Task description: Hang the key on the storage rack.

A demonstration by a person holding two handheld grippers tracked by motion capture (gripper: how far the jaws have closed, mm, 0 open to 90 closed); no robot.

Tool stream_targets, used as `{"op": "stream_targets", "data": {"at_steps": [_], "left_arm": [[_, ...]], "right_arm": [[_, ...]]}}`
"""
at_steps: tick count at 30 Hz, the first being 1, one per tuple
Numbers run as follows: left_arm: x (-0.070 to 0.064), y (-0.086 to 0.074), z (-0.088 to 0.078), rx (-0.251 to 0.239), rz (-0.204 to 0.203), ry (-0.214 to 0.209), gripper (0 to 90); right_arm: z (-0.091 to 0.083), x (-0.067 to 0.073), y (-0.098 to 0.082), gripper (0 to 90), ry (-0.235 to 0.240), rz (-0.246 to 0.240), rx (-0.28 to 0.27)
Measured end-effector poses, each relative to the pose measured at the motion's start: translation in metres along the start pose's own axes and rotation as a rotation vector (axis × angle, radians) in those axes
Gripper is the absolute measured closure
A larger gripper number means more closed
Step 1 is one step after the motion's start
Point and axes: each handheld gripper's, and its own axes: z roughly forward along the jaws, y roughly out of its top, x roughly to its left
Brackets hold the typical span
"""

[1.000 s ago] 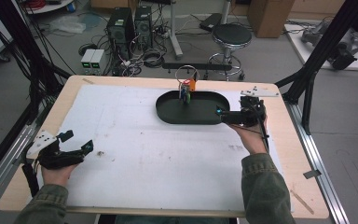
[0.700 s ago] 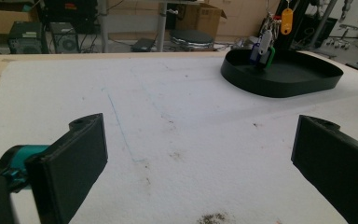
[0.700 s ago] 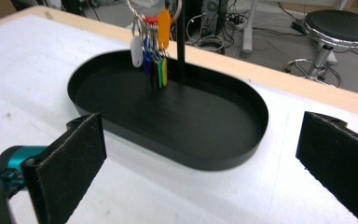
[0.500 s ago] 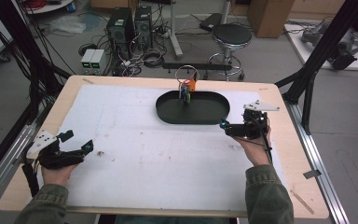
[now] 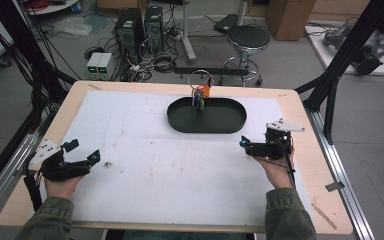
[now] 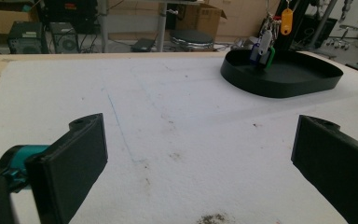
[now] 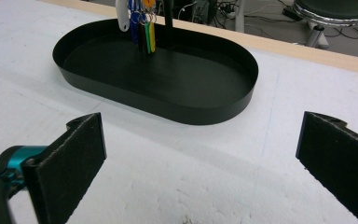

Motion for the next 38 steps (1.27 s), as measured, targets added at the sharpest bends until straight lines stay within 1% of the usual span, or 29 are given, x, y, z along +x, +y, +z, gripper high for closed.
{"op": "stream_targets", "data": {"at_steps": [1,3,5,6,7,9,12,13,17,18,19,22,23,24,26,27,29,30,31,34,38], "left_arm": [[0.0,0.0,0.0,-0.002,-0.001,-0.001,3.9],[0.0,0.0,0.0,-0.002,0.0,0.0,3.9],[0.0,0.0,0.0,0.0,0.0,-0.001,3.9],[0.0,0.0,0.0,0.0,-0.001,-0.002,3.9],[0.0,0.0,0.0,0.002,-0.001,-0.003,3.9],[0.0,0.0,0.001,0.001,-0.001,-0.004,3.9],[0.001,0.0,0.001,0.002,0.0,-0.006,3.9],[0.001,0.0,0.001,0.003,0.0,-0.005,3.9],[0.001,0.0,0.001,0.003,-0.002,-0.004,3.9],[0.001,0.0,0.001,0.004,-0.001,-0.005,3.9],[0.001,0.0,0.002,0.004,0.001,-0.005,3.9],[0.001,0.0,0.002,0.004,0.003,-0.007,3.9],[0.001,0.0,0.002,0.004,0.002,-0.007,3.9],[0.001,0.0,0.002,0.006,0.005,-0.008,3.9],[0.001,-0.001,0.002,0.009,0.005,-0.011,3.9],[0.001,-0.001,0.002,0.009,0.005,-0.011,3.9],[0.001,0.0,0.002,0.012,0.007,-0.008,3.9],[0.001,-0.001,0.002,0.011,0.006,-0.008,3.9],[0.001,-0.001,0.002,0.009,0.006,-0.008,3.9],[0.001,-0.001,0.003,0.009,0.002,-0.008,3.9],[0.001,-0.001,0.004,0.013,0.007,-0.015,3.9]], "right_arm": [[-0.001,0.0,-0.001,0.4,-0.002,0.004,-0.003],[-0.004,-0.001,-0.005,0.5,-0.023,0.004,-0.02],[-0.007,-0.002,-0.011,0.4,-0.035,0.018,-0.057],[-0.007,-0.002,-0.011,0.4,-0.035,0.018,-0.057],[-0.009,-0.003,-0.013,0.4,-0.041,0.022,-0.07],[-0.011,-0.006,-0.021,0.4,-0.052,0.047,-0.092],[-0.012,-0.007,-0.027,0.5,-0.062,0.053,-0.091],[-0.013,-0.007,-0.032,0.4,-0.061,0.065,-0.096],[-0.016,-0.005,-0.039,0.5,-0.065,0.062,-0.108],[-0.017,-0.004,-0.043,0.4,-0.072,0.056,-0.112],[-0.017,-0.004,-0.043,0.4,-0.072,0.056,-0.112],[-0.023,-0.002,-0.049,0.4,-0.087,0.061,-0.149],[-0.026,-0.001,-0.053,0.4,-0.092,0.072,-0.17],[-0.027,-0.001,-0.053,0.4,-0.097,0.07,-0.173],[-0.03,0.001,-0.052,0.4,-0.089,0.073,-0.195],[-0.03,0.001,-0.052,0.4,-0.089,0.073,-0.195],[-0.033,0.004,-0.053,0.4,-0.084,0.066,-0.217],[-0.033,0.004,-0.053,0.4,-0.084,0.066,-0.217],[-0.034,0.005,-0.057,0.5,-0.082,0.07,-0.237],[-0.035,0.003,-0.058,0.5,-0.081,0.08,-0.235],[-0.039,0.0,-0.058,0.4,-0.093,0.101,-0.264]]}}
